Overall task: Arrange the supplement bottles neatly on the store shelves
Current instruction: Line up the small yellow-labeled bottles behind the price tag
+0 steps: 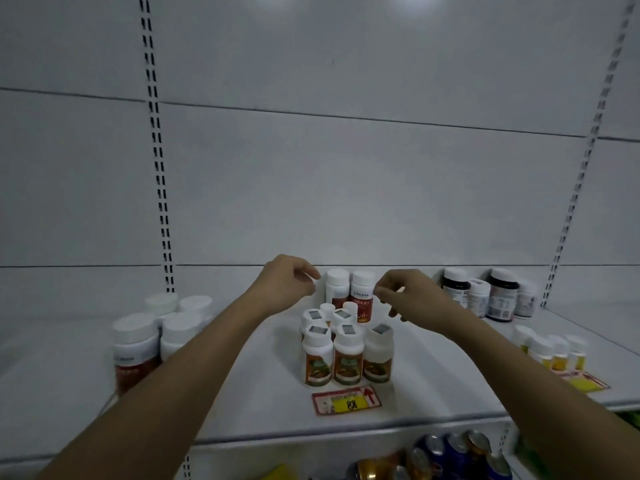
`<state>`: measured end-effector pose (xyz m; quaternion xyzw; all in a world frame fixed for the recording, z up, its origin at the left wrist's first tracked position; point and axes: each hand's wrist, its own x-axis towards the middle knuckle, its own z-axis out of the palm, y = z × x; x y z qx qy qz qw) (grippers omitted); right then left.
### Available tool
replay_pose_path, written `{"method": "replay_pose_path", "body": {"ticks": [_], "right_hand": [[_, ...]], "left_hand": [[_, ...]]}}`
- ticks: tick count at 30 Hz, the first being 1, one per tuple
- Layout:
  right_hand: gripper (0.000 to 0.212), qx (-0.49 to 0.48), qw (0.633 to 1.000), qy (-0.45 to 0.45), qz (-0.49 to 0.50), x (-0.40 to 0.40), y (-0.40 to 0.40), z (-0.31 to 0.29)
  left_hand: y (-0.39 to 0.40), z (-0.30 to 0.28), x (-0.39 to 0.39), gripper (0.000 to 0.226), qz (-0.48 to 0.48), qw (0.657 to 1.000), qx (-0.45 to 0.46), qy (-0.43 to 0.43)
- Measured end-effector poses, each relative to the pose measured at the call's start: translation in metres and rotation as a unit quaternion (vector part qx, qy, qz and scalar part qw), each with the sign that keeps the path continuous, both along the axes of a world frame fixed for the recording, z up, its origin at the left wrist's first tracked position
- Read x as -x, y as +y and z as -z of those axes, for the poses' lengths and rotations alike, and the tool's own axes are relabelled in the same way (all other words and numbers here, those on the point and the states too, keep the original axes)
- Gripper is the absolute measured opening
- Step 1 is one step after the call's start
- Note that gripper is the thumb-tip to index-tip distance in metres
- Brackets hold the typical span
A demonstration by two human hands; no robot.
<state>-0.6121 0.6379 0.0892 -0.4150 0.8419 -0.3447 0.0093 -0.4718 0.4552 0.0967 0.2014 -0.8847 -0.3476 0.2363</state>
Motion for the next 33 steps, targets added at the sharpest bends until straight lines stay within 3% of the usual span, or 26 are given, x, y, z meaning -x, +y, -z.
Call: {"method": "replay_pose_path", "body": {"ticks": [8,15,19,24,27,30,33], "right_hand": [[0.019,-0.141,0.984,0.055,-0.098,0.075,-0.06,0.02],[0.013,-0.174,0.961,0.14,-0.164,0.085,-0.086,0.043],[0.021,-0.169,0.961,0.143,-0.165,0.089,-0.089,0.05],[0.01,-0.145,0.963,0.148,-0.174,0.091,-0.088,0.054],[0.019,-0.136,0.963,0.147,-0.18,0.086,-0.08,0.043],[0.032,-0.08,0.974,0.128,-0.17,0.083,-0.058,0.001],[0.026,-0.019,0.98,0.049,-0.19,0.076,-0.027,-0.05]], "left_hand": [[-0.049,0.021,0.076,0.026,0.067,0.982,-0.066,-0.165],[-0.058,0.035,0.099,0.029,0.07,0.973,-0.072,-0.208],[-0.057,0.042,0.105,0.03,0.059,0.973,-0.06,-0.215],[-0.05,0.046,0.106,0.026,0.026,0.978,-0.06,-0.198],[-0.042,0.031,0.099,0.019,-0.009,0.984,-0.068,-0.166],[-0.029,-0.006,0.083,0.02,-0.033,0.992,-0.064,-0.109],[-0.002,-0.05,0.062,0.023,-0.039,0.996,-0.065,-0.041]]}}
